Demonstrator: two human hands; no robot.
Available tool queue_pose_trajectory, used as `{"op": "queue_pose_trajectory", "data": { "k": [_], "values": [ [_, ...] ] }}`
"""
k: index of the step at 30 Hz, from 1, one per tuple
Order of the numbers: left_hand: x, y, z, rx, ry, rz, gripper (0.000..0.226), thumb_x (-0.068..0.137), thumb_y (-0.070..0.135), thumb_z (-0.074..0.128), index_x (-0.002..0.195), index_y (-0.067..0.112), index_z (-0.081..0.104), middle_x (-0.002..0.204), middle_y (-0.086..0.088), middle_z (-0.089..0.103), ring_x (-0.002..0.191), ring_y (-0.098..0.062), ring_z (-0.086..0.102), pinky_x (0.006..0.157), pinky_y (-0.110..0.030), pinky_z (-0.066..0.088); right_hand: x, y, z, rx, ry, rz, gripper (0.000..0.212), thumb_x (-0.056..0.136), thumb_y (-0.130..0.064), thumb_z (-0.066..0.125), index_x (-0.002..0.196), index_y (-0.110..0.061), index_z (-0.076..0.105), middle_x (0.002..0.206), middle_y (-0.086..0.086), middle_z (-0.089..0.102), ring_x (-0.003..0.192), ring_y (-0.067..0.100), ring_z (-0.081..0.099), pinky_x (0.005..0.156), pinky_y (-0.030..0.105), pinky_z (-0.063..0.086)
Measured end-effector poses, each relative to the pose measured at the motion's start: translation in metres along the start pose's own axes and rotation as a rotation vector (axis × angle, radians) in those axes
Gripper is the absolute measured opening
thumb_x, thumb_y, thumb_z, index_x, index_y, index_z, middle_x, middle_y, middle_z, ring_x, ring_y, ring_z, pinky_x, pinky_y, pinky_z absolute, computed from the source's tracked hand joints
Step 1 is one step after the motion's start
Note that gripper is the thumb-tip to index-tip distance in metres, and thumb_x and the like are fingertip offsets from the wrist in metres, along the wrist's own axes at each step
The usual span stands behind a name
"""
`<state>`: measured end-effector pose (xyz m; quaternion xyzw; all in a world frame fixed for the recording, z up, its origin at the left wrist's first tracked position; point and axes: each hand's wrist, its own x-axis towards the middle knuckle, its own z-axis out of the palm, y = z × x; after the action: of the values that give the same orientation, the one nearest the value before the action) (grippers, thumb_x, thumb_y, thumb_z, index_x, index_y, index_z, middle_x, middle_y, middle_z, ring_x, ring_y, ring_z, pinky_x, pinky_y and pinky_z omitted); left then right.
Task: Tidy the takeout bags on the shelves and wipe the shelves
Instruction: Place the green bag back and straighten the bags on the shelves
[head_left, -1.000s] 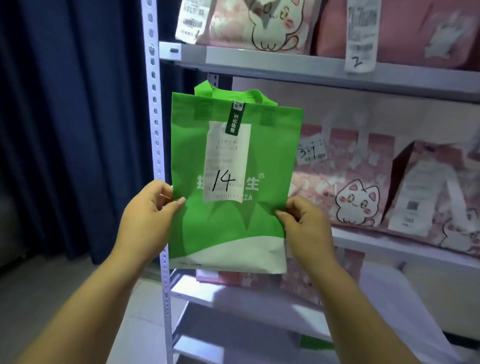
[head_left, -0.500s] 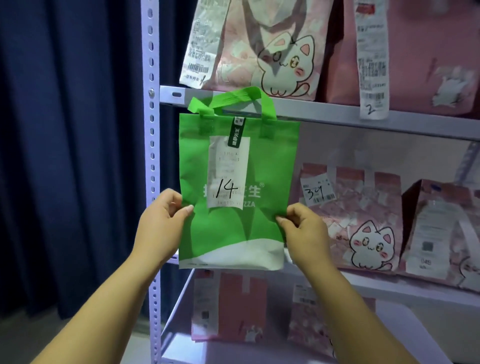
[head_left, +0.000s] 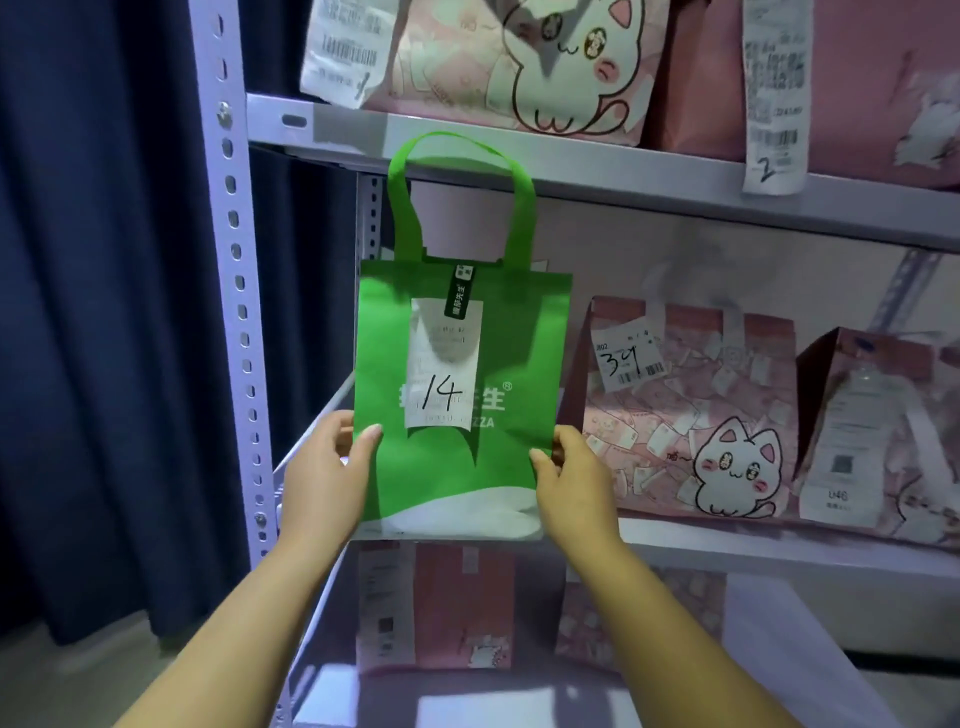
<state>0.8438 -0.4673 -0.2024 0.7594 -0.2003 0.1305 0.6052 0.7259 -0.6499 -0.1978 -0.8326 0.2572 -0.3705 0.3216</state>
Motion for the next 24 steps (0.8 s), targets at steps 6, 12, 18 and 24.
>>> {"op": "queue_pose_trajectory", "data": {
  "k": [6,12,18,24],
  "values": [
    [0.002,-0.010,0.005,0.061,0.020,-0.037,0.027,0.083,0.045,0.061,0.095,0.021,0.059,0.089,0.008,0.064,0.087,-0.013,0.058,0.071,-0.029,0.040,-0.002,0.007,0.009,-0.064,0.023,-0.002,0.016,0.096,-0.024,0.048,0.109,-0.016,0.053,0.078,0.001,0.061,0.070,0.019,0.058,0.063,0.039,0.049],
    [0.023,-0.021,0.015,0.007,-0.057,-0.039,0.027,0.081,0.029,0.069,0.103,0.016,0.060,0.100,0.003,0.067,0.093,-0.012,0.061,0.078,-0.021,0.042,0.012,0.007,0.017,-0.081,0.005,0.056,0.030,0.097,-0.022,0.045,0.126,-0.015,0.046,0.084,0.001,0.060,0.068,0.012,0.053,0.056,0.030,0.040],
    [0.041,-0.033,0.024,0.021,-0.170,-0.061,0.028,0.086,0.023,0.063,0.111,0.012,0.060,0.105,-0.001,0.067,0.101,-0.019,0.060,0.093,-0.040,0.047,0.027,0.007,0.020,-0.024,-0.032,0.115,0.032,0.096,-0.019,0.048,0.127,-0.011,0.048,0.095,0.003,0.061,0.075,0.012,0.055,0.068,0.028,0.042],
    [0.039,-0.027,0.019,-0.019,-0.136,-0.042,0.031,0.084,0.019,0.067,0.113,0.013,0.058,0.110,0.001,0.064,0.102,-0.013,0.059,0.089,-0.026,0.043,0.026,0.009,0.012,0.047,0.013,0.104,0.026,0.092,-0.018,0.056,0.118,-0.016,0.054,0.082,-0.024,0.047,0.074,-0.007,0.047,0.062,0.011,0.038]
  ]
}}
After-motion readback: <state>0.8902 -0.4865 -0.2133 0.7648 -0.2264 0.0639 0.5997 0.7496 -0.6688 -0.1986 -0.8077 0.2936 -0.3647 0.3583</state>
